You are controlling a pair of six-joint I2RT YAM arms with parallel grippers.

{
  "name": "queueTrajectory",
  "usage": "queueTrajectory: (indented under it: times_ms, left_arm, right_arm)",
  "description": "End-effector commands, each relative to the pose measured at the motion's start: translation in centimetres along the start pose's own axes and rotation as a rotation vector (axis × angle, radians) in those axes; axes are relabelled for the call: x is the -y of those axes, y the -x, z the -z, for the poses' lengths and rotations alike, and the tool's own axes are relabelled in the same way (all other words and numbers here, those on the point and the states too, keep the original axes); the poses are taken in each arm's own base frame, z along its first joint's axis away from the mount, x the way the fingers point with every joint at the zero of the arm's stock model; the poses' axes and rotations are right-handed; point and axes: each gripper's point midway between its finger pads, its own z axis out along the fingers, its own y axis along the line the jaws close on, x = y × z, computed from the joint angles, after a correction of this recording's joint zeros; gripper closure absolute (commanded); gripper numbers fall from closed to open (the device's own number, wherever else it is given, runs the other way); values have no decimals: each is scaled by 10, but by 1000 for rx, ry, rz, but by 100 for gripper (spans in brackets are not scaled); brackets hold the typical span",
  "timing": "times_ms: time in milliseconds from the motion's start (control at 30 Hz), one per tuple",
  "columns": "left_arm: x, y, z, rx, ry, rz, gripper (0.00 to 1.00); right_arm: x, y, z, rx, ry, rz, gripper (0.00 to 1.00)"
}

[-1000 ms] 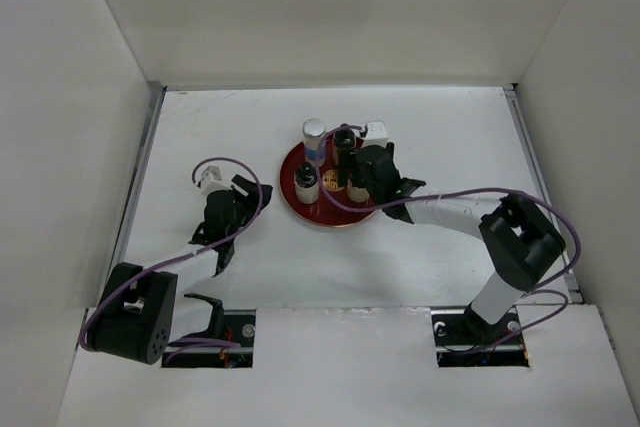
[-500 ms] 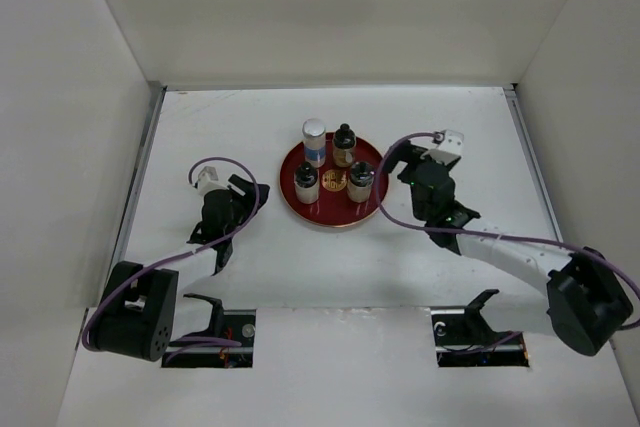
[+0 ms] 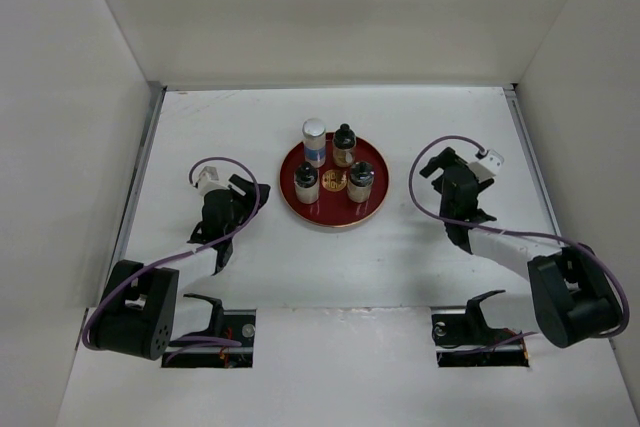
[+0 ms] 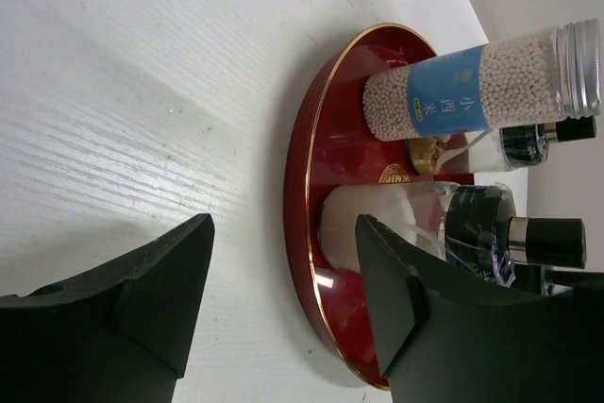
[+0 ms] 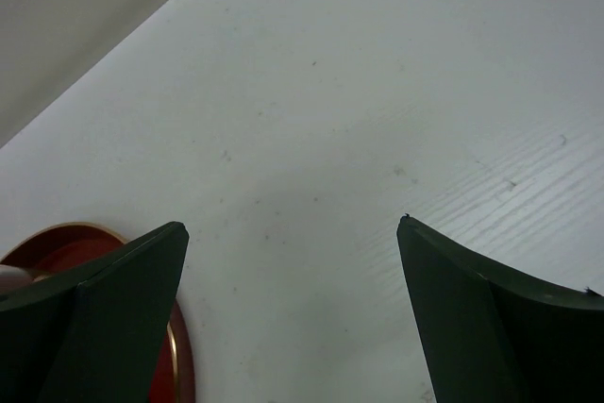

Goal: Organize the condiment bottles

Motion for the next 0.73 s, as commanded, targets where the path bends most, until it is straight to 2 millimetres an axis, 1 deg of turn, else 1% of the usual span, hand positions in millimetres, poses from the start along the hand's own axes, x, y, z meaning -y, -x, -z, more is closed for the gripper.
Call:
queueTrajectory:
  times_ms: [0, 167, 267, 367, 600, 700]
  left_arm:
    - [20, 6, 0, 18, -77, 4, 41]
    - [21, 3, -1, 6, -79, 4, 41]
    - [21, 6, 1, 13, -84, 8, 41]
    - [21, 8, 1, 26, -81, 3, 41]
    - [22, 4, 0, 10, -84, -7, 42]
    - [23, 6, 2, 21, -90, -6, 39]
  right_arm:
    - [-28, 13, -3, 25, 100, -87, 0]
    - [-31, 9, -6, 17, 103, -58, 0]
    - [-35, 8, -5, 8, 116, -55, 0]
    - [-34, 8, -5, 14, 116, -47, 0]
    - [-44, 1, -6, -13, 147, -32, 0]
    - [-52, 6, 1, -3, 171, -28, 0]
